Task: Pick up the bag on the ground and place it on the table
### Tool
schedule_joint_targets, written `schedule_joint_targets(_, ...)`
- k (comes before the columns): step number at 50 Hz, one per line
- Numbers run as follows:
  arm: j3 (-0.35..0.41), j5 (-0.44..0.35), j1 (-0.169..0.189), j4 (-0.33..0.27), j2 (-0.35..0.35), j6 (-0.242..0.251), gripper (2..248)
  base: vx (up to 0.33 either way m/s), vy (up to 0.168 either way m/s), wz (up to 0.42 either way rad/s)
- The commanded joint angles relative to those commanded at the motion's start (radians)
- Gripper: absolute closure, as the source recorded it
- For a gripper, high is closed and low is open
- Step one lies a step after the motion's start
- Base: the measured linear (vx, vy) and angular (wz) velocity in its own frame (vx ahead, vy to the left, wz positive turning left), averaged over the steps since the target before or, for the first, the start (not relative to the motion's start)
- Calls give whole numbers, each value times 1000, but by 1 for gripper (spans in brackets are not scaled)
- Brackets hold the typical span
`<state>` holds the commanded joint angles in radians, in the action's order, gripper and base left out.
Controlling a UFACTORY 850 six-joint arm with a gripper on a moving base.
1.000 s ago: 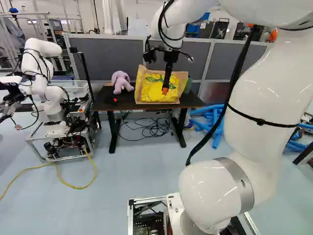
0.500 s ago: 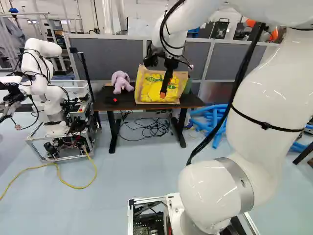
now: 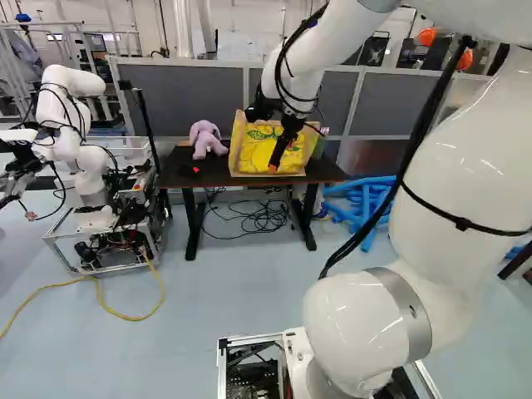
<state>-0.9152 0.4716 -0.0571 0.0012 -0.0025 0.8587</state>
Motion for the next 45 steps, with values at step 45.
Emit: schedule_joint_targets(45, 373, -606, 26, -1, 127, -387, 3, 0, 0, 0)
